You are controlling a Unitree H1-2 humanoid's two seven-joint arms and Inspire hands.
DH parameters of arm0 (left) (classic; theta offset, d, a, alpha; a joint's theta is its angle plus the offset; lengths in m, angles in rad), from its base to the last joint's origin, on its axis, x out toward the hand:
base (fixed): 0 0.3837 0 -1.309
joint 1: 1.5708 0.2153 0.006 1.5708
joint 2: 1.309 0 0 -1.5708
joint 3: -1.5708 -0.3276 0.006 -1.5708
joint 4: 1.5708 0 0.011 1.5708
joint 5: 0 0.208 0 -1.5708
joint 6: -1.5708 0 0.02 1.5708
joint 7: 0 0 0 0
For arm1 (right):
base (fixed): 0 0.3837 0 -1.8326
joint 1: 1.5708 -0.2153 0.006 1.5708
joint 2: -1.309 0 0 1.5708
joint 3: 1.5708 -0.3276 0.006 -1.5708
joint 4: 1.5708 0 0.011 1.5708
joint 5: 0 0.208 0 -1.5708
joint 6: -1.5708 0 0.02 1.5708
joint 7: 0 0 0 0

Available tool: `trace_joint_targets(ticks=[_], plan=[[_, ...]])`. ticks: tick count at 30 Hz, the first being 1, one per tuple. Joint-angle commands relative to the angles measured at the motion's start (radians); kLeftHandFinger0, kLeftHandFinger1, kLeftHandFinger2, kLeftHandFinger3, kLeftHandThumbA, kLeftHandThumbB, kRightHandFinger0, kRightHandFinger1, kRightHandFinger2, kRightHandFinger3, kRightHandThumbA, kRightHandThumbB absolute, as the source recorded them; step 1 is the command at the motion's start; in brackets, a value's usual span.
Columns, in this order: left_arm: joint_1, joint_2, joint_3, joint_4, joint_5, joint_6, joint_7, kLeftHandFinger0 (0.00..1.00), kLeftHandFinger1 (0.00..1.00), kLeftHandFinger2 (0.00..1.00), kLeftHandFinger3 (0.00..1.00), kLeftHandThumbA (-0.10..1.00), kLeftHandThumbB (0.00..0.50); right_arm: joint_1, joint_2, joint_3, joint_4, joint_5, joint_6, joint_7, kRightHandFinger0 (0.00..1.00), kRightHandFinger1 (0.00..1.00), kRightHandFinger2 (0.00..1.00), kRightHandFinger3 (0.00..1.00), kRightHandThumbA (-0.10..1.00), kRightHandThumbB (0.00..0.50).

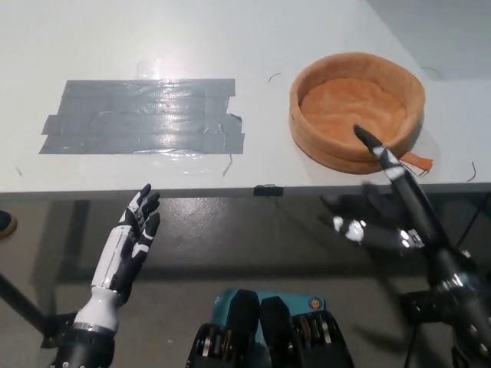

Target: An emotional support dumpling is kept in a soft plate infront in the middle of the desk infront of the robot. The robot extends its right arm to pick up the dumpling and hands it to a person

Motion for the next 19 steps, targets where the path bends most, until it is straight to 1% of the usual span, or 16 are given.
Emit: trace_joint_targets(ticks=[1, 4, 5, 7, 8, 11, 15, 17, 18, 19], plan=[[-0.027, 0.023, -0.014, -0.023, 0.034, -0.033, -0.008, 1.00, 1.00, 1.00, 1.00, 0.86, 0.330, 0.000, -0.011, -0.055, 0.184, 0.127, -0.120, 0.023, 1.00, 1.00, 1.00, 1.00, 0.87, 0.360], [-0.027, 0.025, -0.015, -0.024, 0.032, -0.031, -0.008, 1.00, 1.00, 1.00, 1.00, 0.86, 0.333, -0.002, -0.006, -0.061, 0.220, 0.128, -0.134, 0.027, 1.00, 1.00, 1.00, 1.00, 0.87, 0.360], [-0.026, 0.024, -0.016, -0.023, 0.028, -0.030, -0.010, 1.00, 1.00, 1.00, 1.00, 0.85, 0.349, 0.004, -0.007, -0.059, 0.238, 0.126, -0.144, 0.032, 1.00, 1.00, 1.00, 1.00, 0.87, 0.358], [-0.026, 0.024, -0.018, -0.021, 0.025, -0.033, -0.015, 1.00, 1.00, 1.00, 1.00, 0.85, 0.349, 0.015, -0.010, -0.053, 0.277, 0.124, -0.168, 0.040, 1.00, 1.00, 1.00, 1.00, 0.87, 0.347], [-0.024, 0.023, -0.019, -0.025, 0.026, -0.030, -0.015, 1.00, 1.00, 1.00, 1.00, 0.85, 0.350, 0.018, -0.011, -0.051, 0.290, 0.121, -0.177, 0.041, 1.00, 1.00, 1.00, 1.00, 0.87, 0.356], [-0.017, 0.025, -0.022, -0.034, 0.026, -0.024, -0.017, 1.00, 1.00, 1.00, 1.00, 0.84, 0.350, 0.026, -0.011, -0.045, 0.306, 0.117, -0.191, 0.047, 1.00, 1.00, 1.00, 1.00, 0.87, 0.358], [-0.014, 0.028, -0.023, -0.041, 0.026, -0.023, -0.016, 1.00, 1.00, 1.00, 1.00, 0.84, 0.346, 0.030, -0.009, -0.041, 0.308, 0.109, -0.195, 0.049, 1.00, 1.00, 1.00, 1.00, 0.89, 0.361], [-0.021, 0.027, -0.023, -0.033, 0.025, -0.034, -0.015, 1.00, 1.00, 1.00, 1.00, 0.84, 0.349, 0.024, -0.012, -0.042, 0.307, 0.105, -0.190, 0.053, 1.00, 1.00, 1.00, 1.00, 0.87, 0.357], [-0.021, 0.025, -0.021, -0.032, 0.017, -0.032, -0.017, 1.00, 1.00, 1.00, 1.00, 0.83, 0.363, 0.020, -0.013, -0.040, 0.310, 0.106, -0.191, 0.058, 1.00, 1.00, 1.00, 1.00, 0.87, 0.355], [-0.021, 0.025, -0.021, -0.032, 0.017, -0.032, -0.017, 1.00, 1.00, 1.00, 1.00, 0.83, 0.363, 0.020, -0.013, -0.040, 0.310, 0.106, -0.191, 0.058, 1.00, 1.00, 1.00, 1.00, 0.87, 0.355]])
